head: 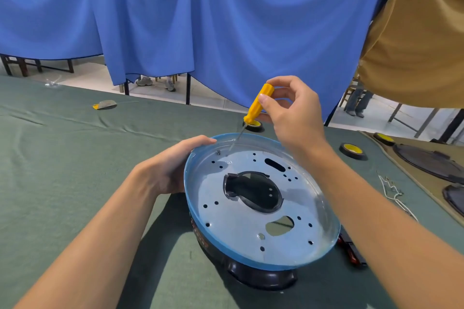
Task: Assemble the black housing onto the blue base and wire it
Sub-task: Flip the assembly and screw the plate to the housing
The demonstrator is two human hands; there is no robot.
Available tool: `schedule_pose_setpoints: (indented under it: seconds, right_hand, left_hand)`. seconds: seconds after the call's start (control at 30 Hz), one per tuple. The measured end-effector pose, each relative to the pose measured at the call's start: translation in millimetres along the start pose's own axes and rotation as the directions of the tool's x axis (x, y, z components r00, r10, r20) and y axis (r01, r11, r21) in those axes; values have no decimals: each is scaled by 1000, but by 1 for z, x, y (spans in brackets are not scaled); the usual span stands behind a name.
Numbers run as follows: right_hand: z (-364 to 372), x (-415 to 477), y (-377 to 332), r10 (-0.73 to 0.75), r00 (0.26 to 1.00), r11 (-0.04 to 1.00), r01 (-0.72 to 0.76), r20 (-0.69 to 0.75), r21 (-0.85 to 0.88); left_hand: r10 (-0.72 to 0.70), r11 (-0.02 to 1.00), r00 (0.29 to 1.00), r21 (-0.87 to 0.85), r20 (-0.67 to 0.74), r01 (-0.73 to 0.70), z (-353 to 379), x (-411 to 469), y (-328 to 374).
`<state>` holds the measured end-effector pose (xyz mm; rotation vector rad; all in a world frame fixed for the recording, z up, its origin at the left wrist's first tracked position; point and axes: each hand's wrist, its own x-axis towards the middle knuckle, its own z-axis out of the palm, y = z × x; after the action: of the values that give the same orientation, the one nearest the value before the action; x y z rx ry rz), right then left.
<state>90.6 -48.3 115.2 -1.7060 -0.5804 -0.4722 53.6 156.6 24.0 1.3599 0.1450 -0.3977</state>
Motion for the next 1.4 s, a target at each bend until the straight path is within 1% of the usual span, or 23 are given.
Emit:
schedule_pose_setpoints:
  seconds: [0.07, 0.2, 0.3, 0.47, 0.67, 0.8, 0.93, 1.07, 1.13, 1.27, 1.4]
  right_hand:
    - [10, -5, 0, -68, 998, 997, 68, -3, -41]
    - [24, -11, 3, -200, 980, 962, 200, 19, -185]
    - [28, -13, 4, -263, 964, 935, 266, 45, -233]
    - [32, -12, 7, -269, 960, 928, 281, 82, -246]
    - [34, -12, 10, -270, 960, 934, 280, 77, -222]
    - [35, -8, 9, -281, 951, 916, 307, 131, -257]
    - [33, 5, -1, -239, 933, 888, 322, 269, -328]
    - [38, 16, -13, -169, 887, 855, 349, 431, -383]
    - [41, 19, -17, -146, 872, 848, 353, 467, -396]
    - [46, 27, -19, -76, 901, 806, 307, 426, -506]
    - [46, 36, -18, 88, 934, 722, 180, 347, -668]
  left_hand:
    - [4, 1000, 1000, -7, 6, -4, -1, 1, -3]
    - [-6, 1000, 1000, -12, 29, 6, -3, 2, -8]
    - [-8, 1000, 999, -13, 35, 9, -5, 2, -8]
    - [-17, 1000, 999, -21, 34, 18, -4, 3, -7]
    - [-15, 999, 999, -29, 38, 16, -3, 2, -7]
    - [-19, 999, 999, -31, 35, 20, -3, 2, -7]
    - [-16, 999, 999, -44, 43, 18, -2, 1, -6]
    - [-14, 999, 999, -48, 50, 16, -2, 0, -6]
    - [-10, 999, 999, -52, 42, 12, -2, 1, -6]
    - [-3, 999, 999, -54, 42, 6, -3, 1, -7]
    - [-1, 999, 1000, -48, 23, 2, -4, 1, -7]
